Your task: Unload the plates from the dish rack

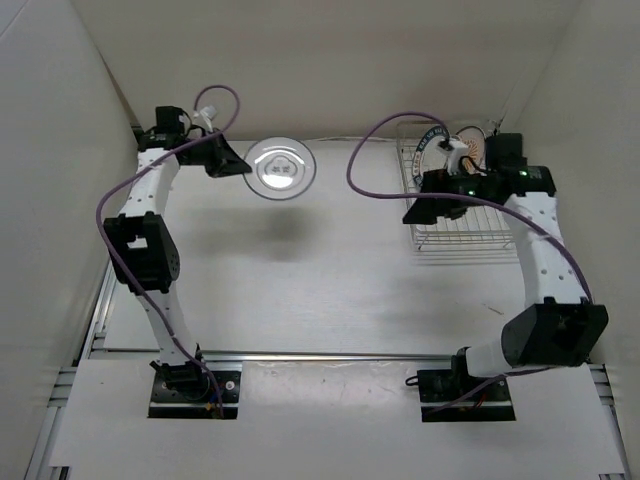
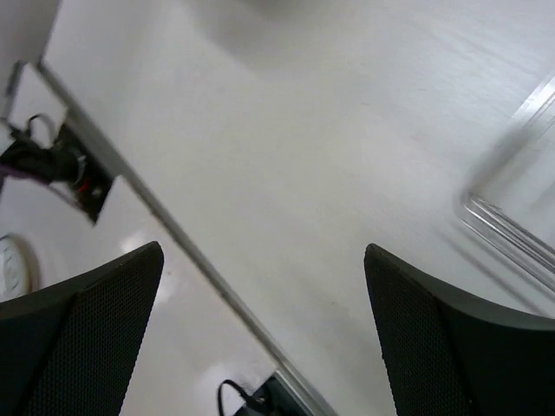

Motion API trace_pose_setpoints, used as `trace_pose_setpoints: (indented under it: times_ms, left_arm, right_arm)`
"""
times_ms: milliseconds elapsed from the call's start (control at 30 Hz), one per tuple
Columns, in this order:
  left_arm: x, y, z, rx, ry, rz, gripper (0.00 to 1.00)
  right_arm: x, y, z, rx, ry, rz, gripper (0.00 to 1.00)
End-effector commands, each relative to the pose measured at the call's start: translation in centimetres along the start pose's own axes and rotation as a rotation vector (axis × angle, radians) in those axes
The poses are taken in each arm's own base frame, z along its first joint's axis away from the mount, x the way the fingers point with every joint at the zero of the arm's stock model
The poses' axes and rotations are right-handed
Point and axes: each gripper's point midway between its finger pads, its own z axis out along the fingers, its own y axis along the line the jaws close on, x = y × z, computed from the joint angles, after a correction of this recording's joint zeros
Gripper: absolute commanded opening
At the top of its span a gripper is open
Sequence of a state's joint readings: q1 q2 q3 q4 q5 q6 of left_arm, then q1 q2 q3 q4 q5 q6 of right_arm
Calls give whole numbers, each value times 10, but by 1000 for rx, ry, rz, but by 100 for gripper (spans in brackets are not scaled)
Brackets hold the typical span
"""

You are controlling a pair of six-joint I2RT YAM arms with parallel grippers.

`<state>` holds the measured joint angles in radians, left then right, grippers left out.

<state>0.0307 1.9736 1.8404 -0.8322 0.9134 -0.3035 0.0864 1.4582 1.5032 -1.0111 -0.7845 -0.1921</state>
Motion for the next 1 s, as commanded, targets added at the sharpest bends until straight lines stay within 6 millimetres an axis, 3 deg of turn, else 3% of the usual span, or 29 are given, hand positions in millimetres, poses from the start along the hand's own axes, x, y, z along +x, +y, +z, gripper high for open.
trace_pose_setpoints:
  times_ms: [0,100,133,167,300,467,633,800,967]
  left_arm:
    - [-58,22,-33,39,-144,-43,10]
    - [-92,61,-53,31,-218,-78,10]
    - [-95,85,-50,29,-218,-108,10]
    - [-103,105,-61,14,-249,-123,10]
    - [-116,170,-71,-52,-300,-175,10]
    - [-107,236,-59,-161,-296,-214,10]
    - [-102,262,-54,-234,-286,-208,10]
    - [-103,278,-63,-353,-309,-209,10]
    - [-93,300,-77,-527,-317,-242,19]
  right_arm:
    - [5,-26,-32,146,-46,-74,100]
    - [10,-58,-69,297,-101,-72,100]
    - [13,-64,-76,328,-109,-70,100]
    - [23,-72,-87,370,-116,-51,100]
    - [57,-74,-96,413,-83,-26,100]
    - [78,-67,-95,432,-86,-16,100]
    - [75,-62,-93,406,-102,1,100]
    - [74,-61,-92,397,-107,0,100]
    - [78,-62,-88,384,-106,17,100]
